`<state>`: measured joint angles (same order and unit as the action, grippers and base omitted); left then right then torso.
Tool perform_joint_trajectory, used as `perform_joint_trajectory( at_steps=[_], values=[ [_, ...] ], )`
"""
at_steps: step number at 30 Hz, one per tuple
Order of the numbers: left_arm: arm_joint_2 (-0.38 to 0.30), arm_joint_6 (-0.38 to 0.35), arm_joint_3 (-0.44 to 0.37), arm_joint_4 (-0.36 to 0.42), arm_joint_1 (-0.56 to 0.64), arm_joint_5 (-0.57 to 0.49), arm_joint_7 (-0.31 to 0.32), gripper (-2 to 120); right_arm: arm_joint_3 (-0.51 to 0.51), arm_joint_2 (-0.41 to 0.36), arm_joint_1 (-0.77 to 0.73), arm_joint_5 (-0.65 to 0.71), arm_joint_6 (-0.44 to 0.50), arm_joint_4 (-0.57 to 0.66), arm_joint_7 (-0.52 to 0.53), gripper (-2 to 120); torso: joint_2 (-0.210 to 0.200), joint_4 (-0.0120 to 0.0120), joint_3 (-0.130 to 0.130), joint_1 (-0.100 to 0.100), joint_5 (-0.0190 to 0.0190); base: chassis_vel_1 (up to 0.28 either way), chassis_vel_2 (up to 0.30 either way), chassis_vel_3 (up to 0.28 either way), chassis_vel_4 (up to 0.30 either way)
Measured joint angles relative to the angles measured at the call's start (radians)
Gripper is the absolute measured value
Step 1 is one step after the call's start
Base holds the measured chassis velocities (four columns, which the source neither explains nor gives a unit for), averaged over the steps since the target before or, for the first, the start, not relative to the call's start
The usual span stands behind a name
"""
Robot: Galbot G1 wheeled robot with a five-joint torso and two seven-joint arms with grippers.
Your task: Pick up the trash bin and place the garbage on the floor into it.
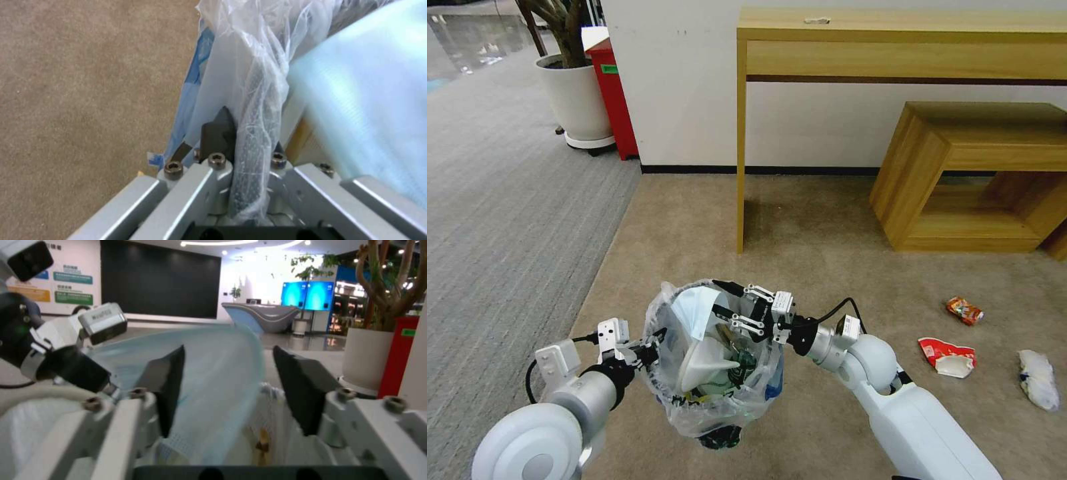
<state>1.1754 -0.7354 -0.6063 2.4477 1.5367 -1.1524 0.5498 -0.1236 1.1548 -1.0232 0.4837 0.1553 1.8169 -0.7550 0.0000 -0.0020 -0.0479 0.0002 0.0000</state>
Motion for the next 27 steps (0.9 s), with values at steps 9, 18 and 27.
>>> perform_joint_trajectory(
  at_steps=[9,18,27],
  values=[
    [-0.005,0.000,-0.034,0.001,-0.002,-0.010,0.000,1,-0.014,-0.040,-0.013,-0.001,0.007,0.022,0.000,92,0.000,0.0000,0.000,0.000,0.0000,0.000,0.000,0.000,0.000],
    [-0.017,0.000,-0.099,-0.006,-0.022,-0.067,0.019,1,-0.049,-0.101,-0.033,0.001,0.040,0.029,0.011,100,0.000,0.0001,0.000,0.000,0.0000,0.000,0.000,0.000,0.000],
    [-0.017,0.000,-0.162,-0.029,-0.043,-0.045,0.049,1,-0.137,-0.119,-0.077,0.097,0.057,0.082,0.075,100,0.000,0.0000,0.000,0.000,0.0000,0.000,0.000,0.000,0.000]
  ],
)
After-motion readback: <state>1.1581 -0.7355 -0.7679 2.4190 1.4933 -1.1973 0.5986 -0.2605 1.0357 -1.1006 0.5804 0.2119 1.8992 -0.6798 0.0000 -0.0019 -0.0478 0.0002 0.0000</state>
